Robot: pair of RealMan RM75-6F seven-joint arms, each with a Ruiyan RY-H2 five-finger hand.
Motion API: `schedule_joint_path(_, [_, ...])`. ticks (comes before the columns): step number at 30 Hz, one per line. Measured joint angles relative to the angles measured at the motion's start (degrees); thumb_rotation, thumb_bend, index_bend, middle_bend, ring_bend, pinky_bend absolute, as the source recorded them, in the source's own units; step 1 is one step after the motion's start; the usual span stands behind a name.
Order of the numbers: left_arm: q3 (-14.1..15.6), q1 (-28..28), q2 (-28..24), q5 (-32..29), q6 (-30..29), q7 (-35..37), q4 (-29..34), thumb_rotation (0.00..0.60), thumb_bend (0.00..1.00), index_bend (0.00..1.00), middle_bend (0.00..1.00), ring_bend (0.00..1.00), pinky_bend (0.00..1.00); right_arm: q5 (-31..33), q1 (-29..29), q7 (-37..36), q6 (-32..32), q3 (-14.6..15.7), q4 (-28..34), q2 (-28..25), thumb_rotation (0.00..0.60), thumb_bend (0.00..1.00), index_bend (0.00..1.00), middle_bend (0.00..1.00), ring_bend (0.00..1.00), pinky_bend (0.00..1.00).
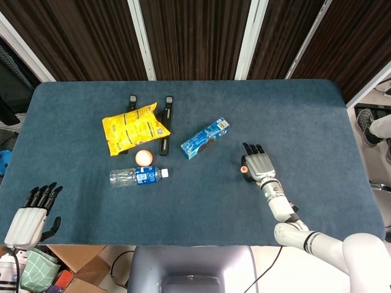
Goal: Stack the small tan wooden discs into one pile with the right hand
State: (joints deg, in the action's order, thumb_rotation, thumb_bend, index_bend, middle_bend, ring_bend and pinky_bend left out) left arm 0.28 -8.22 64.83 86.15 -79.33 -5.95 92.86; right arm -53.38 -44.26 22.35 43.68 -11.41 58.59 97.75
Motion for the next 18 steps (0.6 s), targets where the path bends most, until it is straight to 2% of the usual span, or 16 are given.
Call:
schedule_joint_path(8, [0.0, 0.1, -0.1, 0.1, -0.3, 0.2, 0.0, 0.600, 0.49, 0.00, 0.00, 0.00, 0.03, -0.8, 0.4, -0.4, 1.5, 0.0, 1.2, -0.4, 0.600, 0.49, 0.65, 0.01, 0.00, 0.01])
schedule_joint_path(18, [0.1, 0.2, -0.1, 0.4, -0.5, 0.2, 0.1, 0.600, 0.49, 0.00, 0.00, 0.00, 0.03, -6.4, 3.0, -2.8, 6.6, 1.2, 8.9, -5.0, 0.600, 0.49, 0.66, 0.02, 0.00, 0.01])
